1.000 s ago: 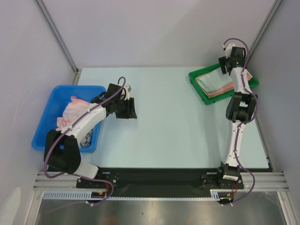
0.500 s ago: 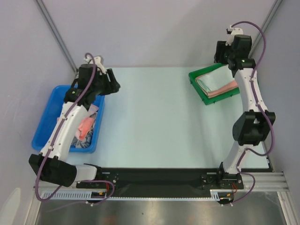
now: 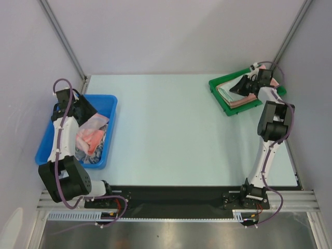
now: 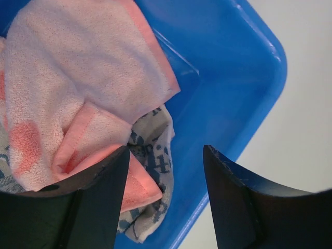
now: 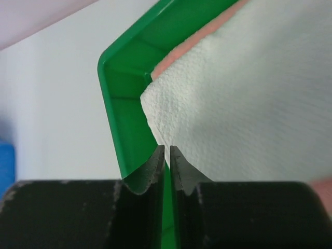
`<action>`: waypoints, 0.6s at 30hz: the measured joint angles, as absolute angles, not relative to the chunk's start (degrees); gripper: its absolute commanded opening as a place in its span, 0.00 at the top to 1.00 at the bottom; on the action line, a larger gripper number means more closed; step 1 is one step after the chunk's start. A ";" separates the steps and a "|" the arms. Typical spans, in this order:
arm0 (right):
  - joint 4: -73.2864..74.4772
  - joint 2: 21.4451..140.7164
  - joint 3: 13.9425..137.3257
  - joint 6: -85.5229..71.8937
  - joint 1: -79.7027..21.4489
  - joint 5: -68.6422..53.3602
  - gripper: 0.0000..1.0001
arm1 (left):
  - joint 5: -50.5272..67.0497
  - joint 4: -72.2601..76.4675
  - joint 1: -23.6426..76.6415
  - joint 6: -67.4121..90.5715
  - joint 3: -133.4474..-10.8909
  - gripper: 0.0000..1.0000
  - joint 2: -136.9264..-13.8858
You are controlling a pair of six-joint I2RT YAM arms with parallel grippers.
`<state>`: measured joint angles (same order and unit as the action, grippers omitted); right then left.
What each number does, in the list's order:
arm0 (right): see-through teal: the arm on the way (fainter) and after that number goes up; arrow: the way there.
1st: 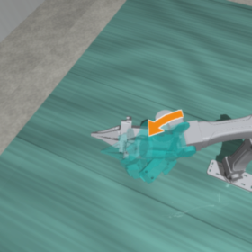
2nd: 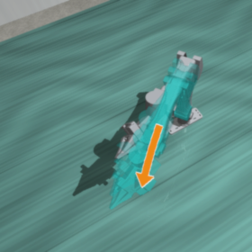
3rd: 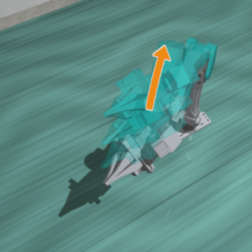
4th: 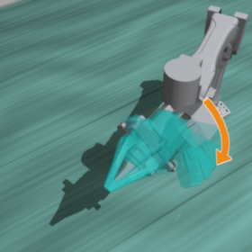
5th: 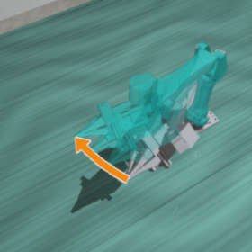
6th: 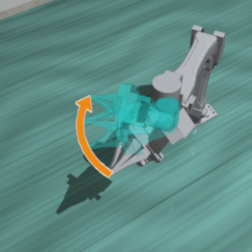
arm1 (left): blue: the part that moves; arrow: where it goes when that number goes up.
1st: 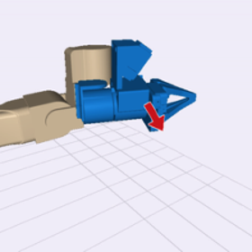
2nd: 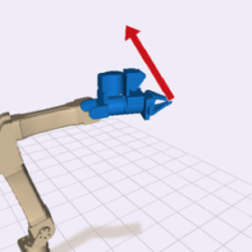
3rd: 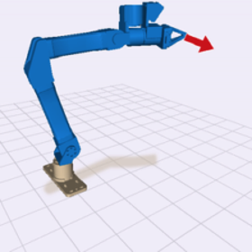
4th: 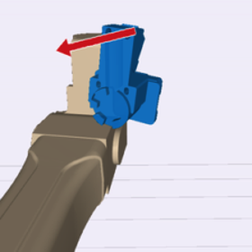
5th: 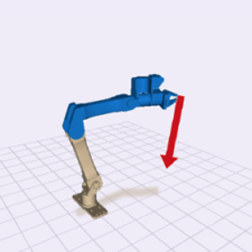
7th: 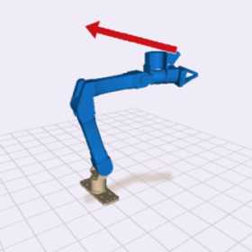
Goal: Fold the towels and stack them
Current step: Neatly place the folded towel into the bin
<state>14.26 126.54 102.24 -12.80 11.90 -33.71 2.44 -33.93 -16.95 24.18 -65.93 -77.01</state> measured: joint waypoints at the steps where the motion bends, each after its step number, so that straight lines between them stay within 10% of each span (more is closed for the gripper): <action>1: 12.58 128.75 102.00 -14.37 11.73 -36.03 0.88 | 2.79 -33.41 -17.80 24.53 -65.30 0.36 -77.54; 18: 3.97 134.10 99.94 -22.55 11.11 -45.47 0.85 | -1.10 -31.46 -19.68 23.92 -68.16 0.33 -82.78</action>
